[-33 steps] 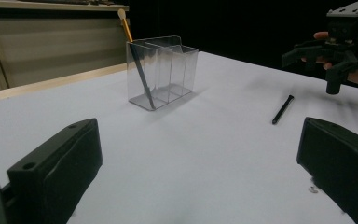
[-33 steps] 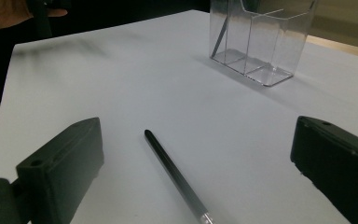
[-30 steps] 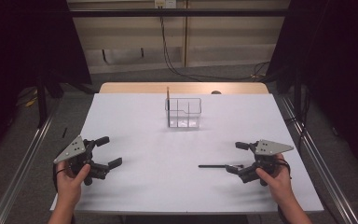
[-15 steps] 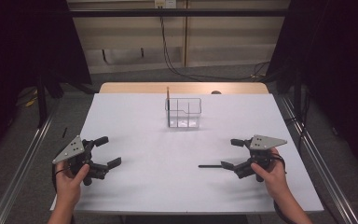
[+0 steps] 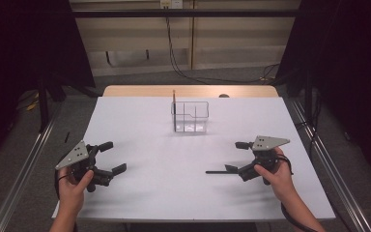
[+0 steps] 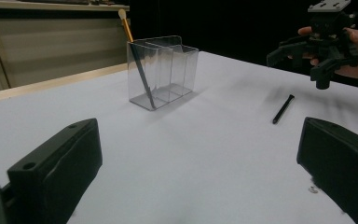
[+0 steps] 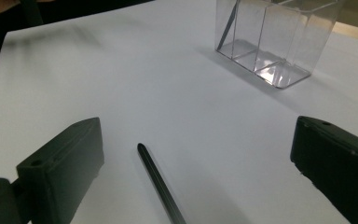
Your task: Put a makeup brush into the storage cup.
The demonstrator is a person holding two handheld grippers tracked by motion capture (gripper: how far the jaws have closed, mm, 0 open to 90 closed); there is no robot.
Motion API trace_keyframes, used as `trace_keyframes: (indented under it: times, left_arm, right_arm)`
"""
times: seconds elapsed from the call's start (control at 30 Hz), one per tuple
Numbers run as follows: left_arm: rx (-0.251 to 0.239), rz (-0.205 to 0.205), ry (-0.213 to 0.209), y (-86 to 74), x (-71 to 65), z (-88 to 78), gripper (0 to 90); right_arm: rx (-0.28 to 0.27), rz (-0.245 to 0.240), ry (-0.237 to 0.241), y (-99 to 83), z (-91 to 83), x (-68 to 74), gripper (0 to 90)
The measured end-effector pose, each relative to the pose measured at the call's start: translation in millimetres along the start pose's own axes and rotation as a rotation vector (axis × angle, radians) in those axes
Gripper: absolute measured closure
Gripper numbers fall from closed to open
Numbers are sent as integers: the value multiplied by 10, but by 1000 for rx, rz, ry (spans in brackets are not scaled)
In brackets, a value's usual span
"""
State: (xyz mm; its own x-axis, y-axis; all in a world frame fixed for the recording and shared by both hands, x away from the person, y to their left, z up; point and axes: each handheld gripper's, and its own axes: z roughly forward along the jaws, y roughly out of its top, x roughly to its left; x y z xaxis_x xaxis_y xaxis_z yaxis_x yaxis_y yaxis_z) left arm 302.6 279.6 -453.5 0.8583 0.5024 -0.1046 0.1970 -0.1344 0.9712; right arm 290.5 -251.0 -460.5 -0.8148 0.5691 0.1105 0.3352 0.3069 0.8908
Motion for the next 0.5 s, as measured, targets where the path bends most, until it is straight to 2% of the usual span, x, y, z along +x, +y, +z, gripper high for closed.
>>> trace_keyframes:
  times: [0.1, 0.13, 0.27, 0.5]
  left_arm:
    - [0, -3, -2, 0, -4, 5, 0]
    - [1, 0, -1, 1, -3, 7, 0]
    - [7, 1, -3, -1, -6, 16, 0]
    - [12, 4, -3, -2, -13, 34, 0]
  right_arm:
    - [43, 6, -8, 24, 13, -27, 21]
    - [74, 22, -13, 33, 24, -39, 21]
    - [144, 31, -21, 51, 52, -58, 28]
    - [276, 18, -17, 102, 84, -92, 33]
